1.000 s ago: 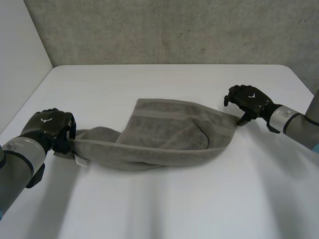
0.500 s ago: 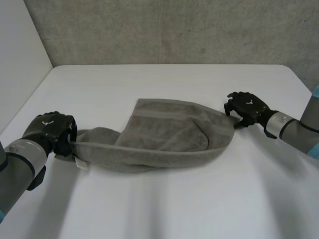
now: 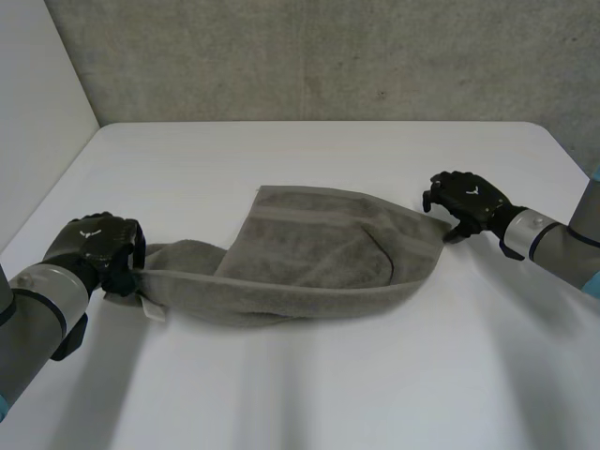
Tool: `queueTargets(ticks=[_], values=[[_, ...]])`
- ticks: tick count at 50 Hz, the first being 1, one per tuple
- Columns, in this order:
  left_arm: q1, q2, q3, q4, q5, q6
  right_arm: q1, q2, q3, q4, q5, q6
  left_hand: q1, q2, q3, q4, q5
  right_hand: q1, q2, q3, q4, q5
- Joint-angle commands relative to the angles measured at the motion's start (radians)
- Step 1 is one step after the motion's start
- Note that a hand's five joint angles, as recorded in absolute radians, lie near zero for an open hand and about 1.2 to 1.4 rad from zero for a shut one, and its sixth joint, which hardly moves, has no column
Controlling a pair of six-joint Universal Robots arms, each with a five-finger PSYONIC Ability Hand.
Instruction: Fold the towel.
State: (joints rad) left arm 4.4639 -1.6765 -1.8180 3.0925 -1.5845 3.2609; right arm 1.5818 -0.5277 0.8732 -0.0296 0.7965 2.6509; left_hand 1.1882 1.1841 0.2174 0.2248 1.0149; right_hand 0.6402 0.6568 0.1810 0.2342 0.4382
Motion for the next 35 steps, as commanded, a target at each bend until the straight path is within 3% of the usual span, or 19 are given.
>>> queueTargets(ticks=[1, 35], values=[[0.0, 0.0, -0.004, 0.0, 0.001, 0.0, -0.006, -0.031, 0.021, -0.001, -0.003, 0.0, -0.018, -0.013, -0.043, -0.05, -0.019, -0.036, -0.052, -0.007, -0.06, -0.008], [-0.005, -0.003, -0.01, 0.002, 0.003, 0.0, -0.017, 0.018, -0.005, -0.003, 0.01, -0.034, -0.018, -0.013, -0.043, -0.05, -0.019, 0.032, 0.015, -0.007, -0.06, 0.059]])
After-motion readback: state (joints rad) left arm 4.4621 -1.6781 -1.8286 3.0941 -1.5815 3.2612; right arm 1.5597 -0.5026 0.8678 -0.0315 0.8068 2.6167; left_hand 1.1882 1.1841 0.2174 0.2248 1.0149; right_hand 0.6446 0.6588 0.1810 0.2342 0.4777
